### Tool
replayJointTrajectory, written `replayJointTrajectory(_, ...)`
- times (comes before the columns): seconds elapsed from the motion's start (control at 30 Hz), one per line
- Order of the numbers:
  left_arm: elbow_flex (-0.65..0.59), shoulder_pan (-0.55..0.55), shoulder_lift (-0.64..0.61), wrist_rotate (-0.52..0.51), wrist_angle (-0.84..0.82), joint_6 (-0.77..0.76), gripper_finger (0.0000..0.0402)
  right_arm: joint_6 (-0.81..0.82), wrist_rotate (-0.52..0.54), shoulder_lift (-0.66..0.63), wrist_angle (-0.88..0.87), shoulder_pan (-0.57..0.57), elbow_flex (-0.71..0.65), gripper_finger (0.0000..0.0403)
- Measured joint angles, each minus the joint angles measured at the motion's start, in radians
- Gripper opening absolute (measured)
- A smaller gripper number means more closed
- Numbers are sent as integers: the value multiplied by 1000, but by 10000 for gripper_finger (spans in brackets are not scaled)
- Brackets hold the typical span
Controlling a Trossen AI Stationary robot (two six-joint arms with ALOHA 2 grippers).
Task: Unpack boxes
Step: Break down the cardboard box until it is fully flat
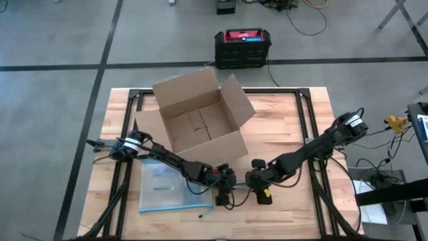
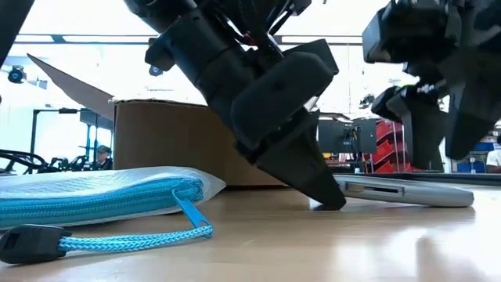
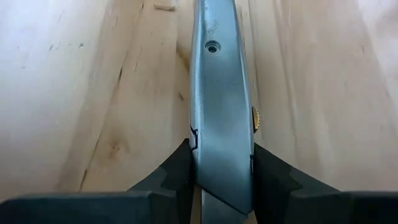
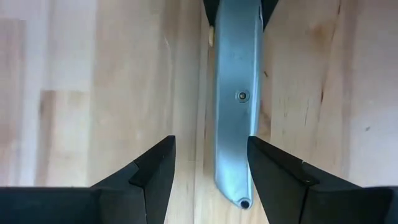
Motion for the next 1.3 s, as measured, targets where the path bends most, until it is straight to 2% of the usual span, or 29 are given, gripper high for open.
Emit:
replayJointTrajectory(0.43,-1,2,-1,-3,-14,8,105,-17,54,142,50,0,2,182)
replayJointTrajectory(0.7,-2,3,-1,13,7,20,165,-29,60,142,47,-5,2,137)
replayJointTrajectory(0.83,-2,3,-1,16,7,9,177,-31,60,140,46,-5,1,121)
replayJointTrajectory(0.97,-2,3,-1,16,-2,5,162,-31,59,140,47,-5,0,124)
replayJointTrajectory(1.13,-2,3,2,16,-5,-28,93,-15,47,116,39,-5,-1,155)
replayJointTrajectory(1.3,-1,4,-5,37,-21,-56,91,-14,41,43,-39,3,57,192)
